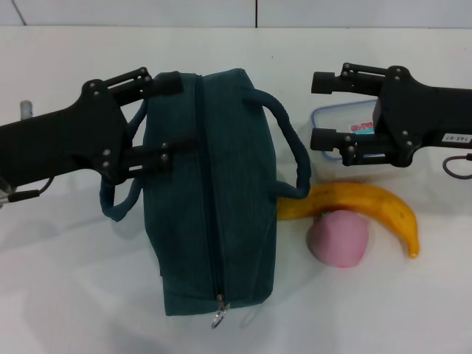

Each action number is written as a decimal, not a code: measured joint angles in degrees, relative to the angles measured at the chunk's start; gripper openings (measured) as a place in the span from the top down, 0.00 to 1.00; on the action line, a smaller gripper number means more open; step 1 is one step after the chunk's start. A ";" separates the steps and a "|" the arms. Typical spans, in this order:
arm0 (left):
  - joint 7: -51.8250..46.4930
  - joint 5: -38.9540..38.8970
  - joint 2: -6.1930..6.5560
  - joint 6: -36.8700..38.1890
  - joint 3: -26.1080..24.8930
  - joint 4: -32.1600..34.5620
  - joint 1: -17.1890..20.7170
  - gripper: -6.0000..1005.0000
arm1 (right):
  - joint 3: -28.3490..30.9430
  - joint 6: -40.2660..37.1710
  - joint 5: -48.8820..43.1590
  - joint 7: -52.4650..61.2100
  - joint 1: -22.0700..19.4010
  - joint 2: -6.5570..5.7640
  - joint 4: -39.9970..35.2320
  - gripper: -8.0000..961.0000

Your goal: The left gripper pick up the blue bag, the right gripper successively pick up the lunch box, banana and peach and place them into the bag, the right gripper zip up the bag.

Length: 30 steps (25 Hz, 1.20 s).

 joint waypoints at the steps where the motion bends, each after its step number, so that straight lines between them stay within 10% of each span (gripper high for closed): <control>1: -0.05 0.00 -0.03 0.00 0.00 0.00 0.02 0.23 | -0.01 0.02 0.00 -0.04 -0.02 0.00 0.03 0.19; 19: -5.23 -0.23 -0.63 0.00 0.04 2.51 1.04 0.25 | -0.13 0.43 -0.08 -0.38 -0.50 0.23 0.20 0.20; 30: -26.95 3.89 0.55 -3.23 -0.07 12.11 1.30 0.27 | 0.23 0.50 -0.09 -0.41 -0.64 0.21 0.53 0.20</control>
